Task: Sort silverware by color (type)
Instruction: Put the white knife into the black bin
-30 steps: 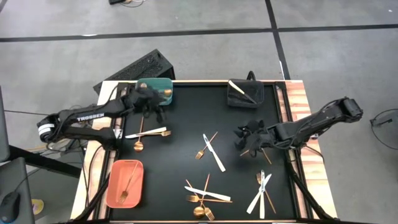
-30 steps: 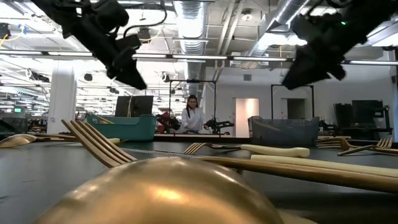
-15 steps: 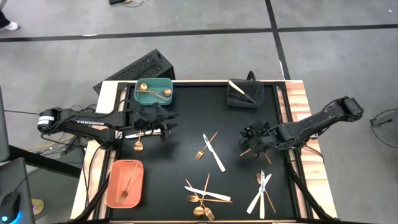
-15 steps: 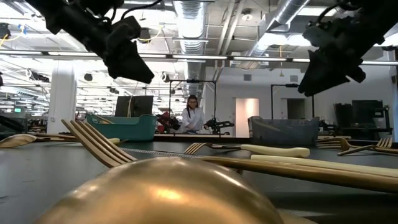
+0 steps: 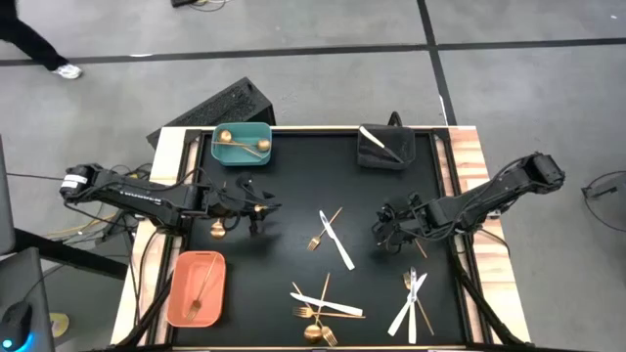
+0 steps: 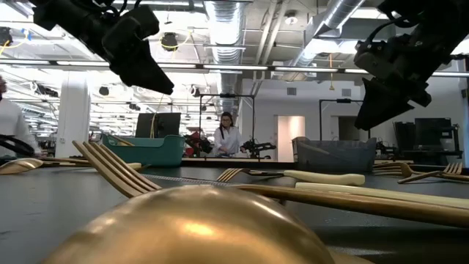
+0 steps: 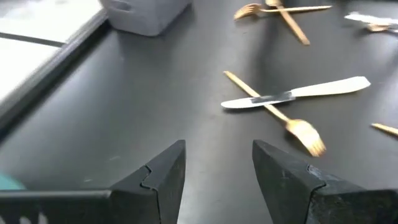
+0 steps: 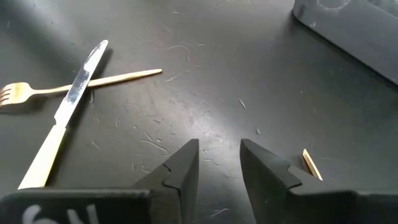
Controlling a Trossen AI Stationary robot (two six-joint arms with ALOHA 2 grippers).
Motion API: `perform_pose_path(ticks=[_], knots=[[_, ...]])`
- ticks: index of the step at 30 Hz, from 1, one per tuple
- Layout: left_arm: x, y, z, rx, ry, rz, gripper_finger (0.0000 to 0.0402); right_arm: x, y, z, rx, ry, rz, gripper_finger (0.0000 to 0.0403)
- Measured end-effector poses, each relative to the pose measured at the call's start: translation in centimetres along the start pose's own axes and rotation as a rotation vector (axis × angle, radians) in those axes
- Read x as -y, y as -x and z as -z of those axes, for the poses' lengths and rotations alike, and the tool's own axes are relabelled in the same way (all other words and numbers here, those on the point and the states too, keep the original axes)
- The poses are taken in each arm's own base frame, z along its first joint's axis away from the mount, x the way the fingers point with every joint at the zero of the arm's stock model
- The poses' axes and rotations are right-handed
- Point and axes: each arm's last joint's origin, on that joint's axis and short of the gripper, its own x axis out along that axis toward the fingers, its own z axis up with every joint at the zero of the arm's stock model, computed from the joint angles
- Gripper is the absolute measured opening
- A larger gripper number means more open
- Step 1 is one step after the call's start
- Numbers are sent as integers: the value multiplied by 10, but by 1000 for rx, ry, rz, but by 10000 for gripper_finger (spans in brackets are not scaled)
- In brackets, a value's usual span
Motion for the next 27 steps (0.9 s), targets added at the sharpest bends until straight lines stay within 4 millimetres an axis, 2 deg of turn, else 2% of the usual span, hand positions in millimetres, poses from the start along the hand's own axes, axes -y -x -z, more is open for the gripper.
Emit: perform_pose_path(ticks=[5,10,19,27], knots=[[-3,0,1,-9,-6,-64,174,1,2,-1,-7,22,-12,115],[-3,0,1,-6,5,-70,174,-2,-5,1,-139,16,-74,113],[-5,0,1,10,58,-125,174,-43,-34,-6,-1,84,-285,113],[-4,0,6,-45,99,-93,174,-62,-53,-8,12,128,-259,113]])
